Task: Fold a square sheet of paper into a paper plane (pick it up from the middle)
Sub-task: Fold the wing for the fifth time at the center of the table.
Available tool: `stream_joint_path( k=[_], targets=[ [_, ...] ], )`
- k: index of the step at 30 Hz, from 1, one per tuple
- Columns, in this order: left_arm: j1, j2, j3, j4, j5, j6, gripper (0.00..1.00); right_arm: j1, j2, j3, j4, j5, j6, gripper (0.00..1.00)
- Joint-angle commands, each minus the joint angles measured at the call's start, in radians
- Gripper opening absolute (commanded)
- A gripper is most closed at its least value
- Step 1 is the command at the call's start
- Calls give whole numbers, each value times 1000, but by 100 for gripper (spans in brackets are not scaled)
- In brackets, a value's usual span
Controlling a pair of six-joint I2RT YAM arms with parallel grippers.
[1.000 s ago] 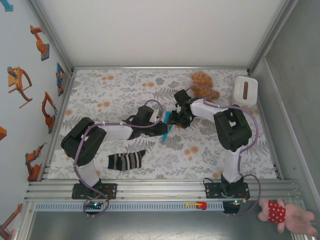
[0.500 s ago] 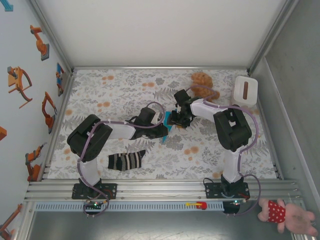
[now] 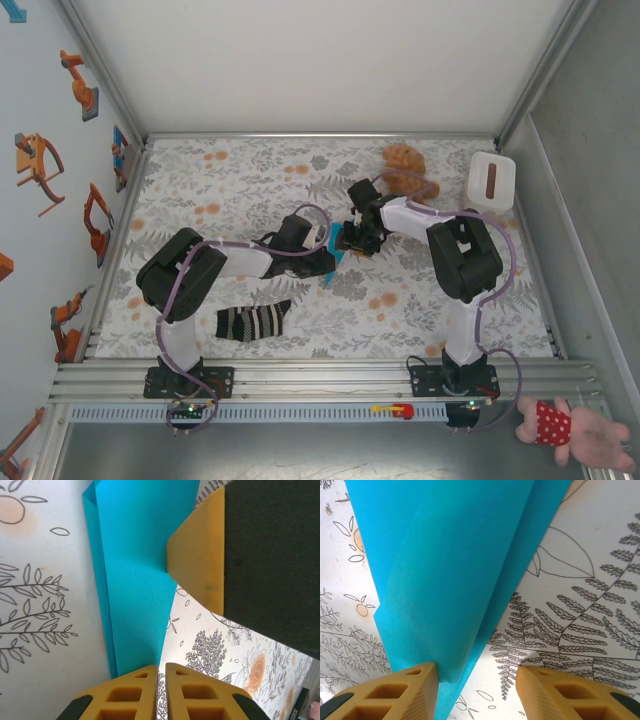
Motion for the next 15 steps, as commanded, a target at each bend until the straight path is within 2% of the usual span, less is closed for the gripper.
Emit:
stream_joint_path(
  k=[1,13,15],
  targets=[
    [-5,25,18,-30,-1,-7,12,12,217,-84,80,136,-9,48],
    [-5,37,12,-84,-35,-18,12,12,227,-84,81,130,-8,48],
    [-4,39,8,-101,-42,-23,12,12,213,-84,88,93,-7,47]
  ],
)
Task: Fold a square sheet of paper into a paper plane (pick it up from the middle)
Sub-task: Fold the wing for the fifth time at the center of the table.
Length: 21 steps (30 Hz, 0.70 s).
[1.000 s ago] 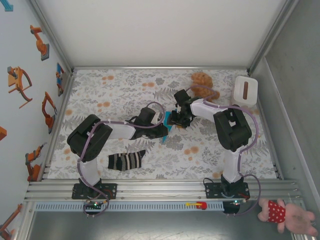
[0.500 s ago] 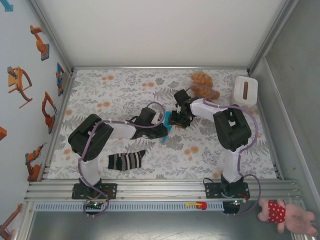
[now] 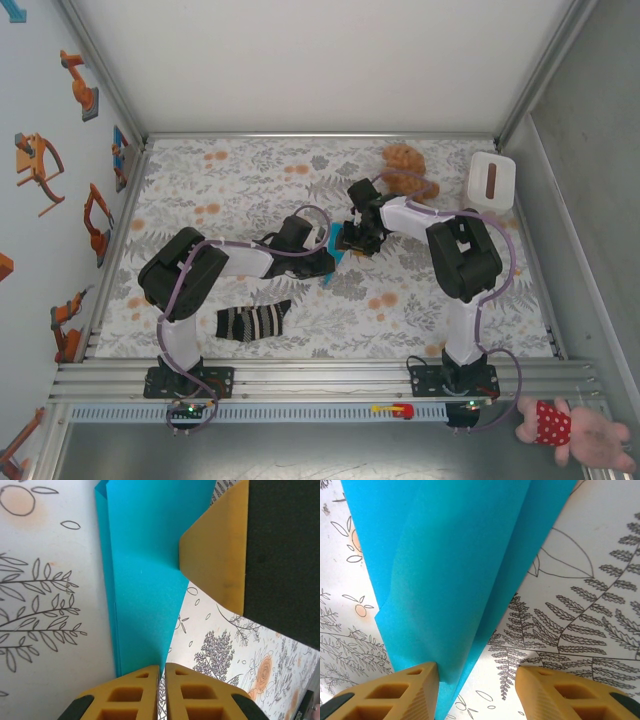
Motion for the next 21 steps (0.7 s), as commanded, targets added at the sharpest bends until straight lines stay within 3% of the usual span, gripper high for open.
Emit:
stream_joint_path(
  k=[1,15,21],
  targets=[
    [-6,32,2,-97,-36,-18,12,12,193,-94,104,75,-6,47],
    [-8,-17,-80,-139,-15,21,9,0,-302,-165,142,-7,-52,47],
    [-13,-74,-128,-136,-7,48,9,7,-385,-270,330,-161,-19,32]
  ],
)
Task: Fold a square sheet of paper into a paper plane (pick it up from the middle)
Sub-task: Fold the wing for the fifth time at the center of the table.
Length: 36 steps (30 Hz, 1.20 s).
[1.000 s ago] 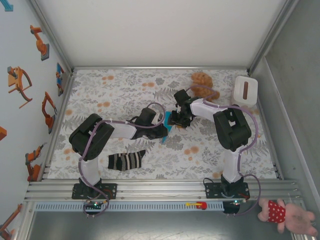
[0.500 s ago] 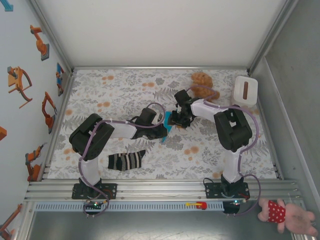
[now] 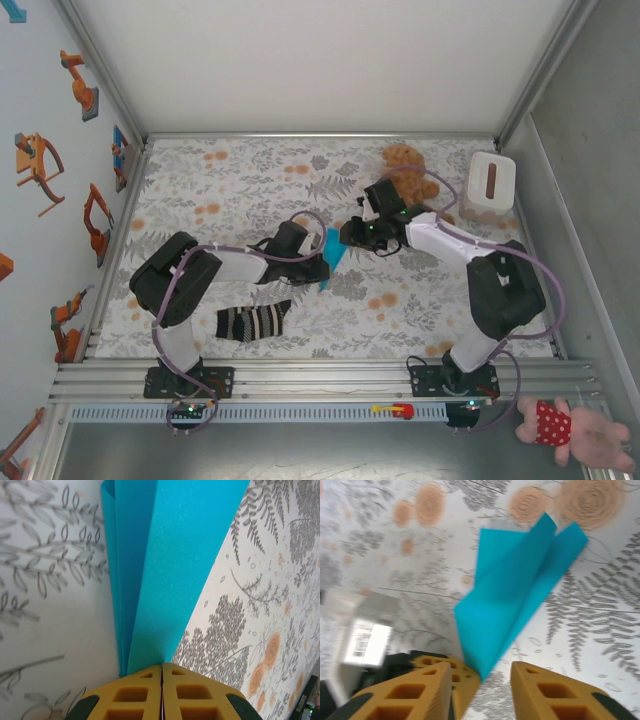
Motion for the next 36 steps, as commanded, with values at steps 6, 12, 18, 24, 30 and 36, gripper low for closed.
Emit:
stream_joint_path(
  k=[6,12,18,24,30,36],
  targets=[
    [-7,-14,-41,-120,-14,39,9,31,70,-29,161,-112,17,20],
    [-7,-12,-33,-119,-11,32,8,35,144,-17,183,-116,11,15],
    [-6,-15,-24,-128,-9,33,8,35,200,6,166,-99,-7,14],
    [-6,-19,-20,-131,-5,32,8,35,251,31,142,-78,-14,13],
    [-6,-32,-19,-140,-5,33,8,35,284,55,104,-52,-19,13],
    [-5,-71,-9,-151,2,35,9,35,318,60,71,-22,-24,13]
  ],
)
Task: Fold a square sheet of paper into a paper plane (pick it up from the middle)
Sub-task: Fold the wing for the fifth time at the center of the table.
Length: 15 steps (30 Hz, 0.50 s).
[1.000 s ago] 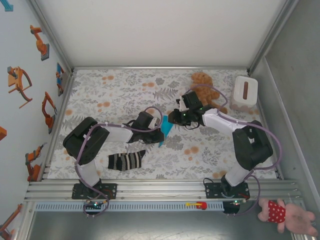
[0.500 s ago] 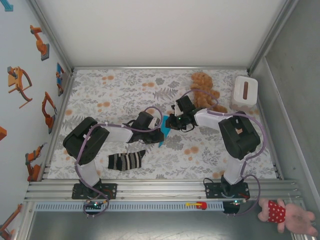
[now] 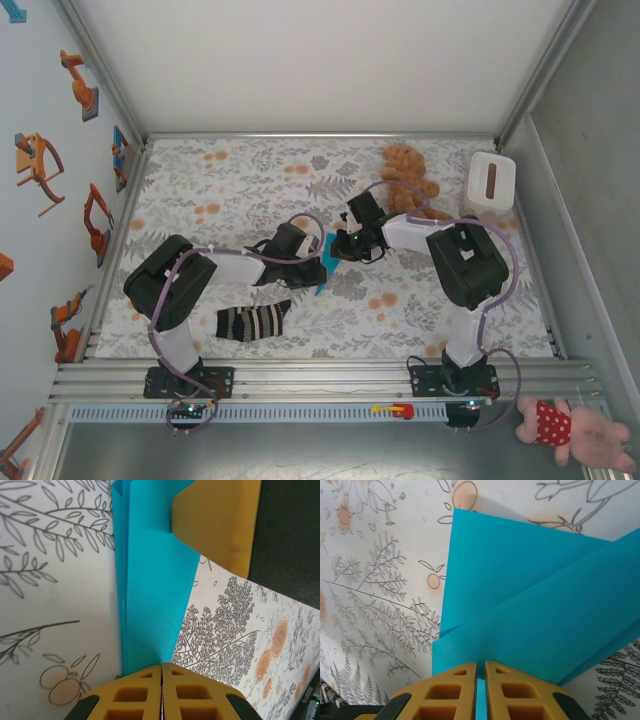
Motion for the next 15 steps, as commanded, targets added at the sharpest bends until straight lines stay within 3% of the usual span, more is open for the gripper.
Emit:
stream_joint_path(
  k=[1,7,15],
  targets=[
    [-6,-45,5,-91,7,22,9,3,39,24,-49,58,-19,12],
    [0,-88,46,-78,1,15,12,2,54,5,-43,65,-11,9],
    [9,12,118,-49,3,-36,9,4,54,-15,-10,56,18,8]
  ],
)
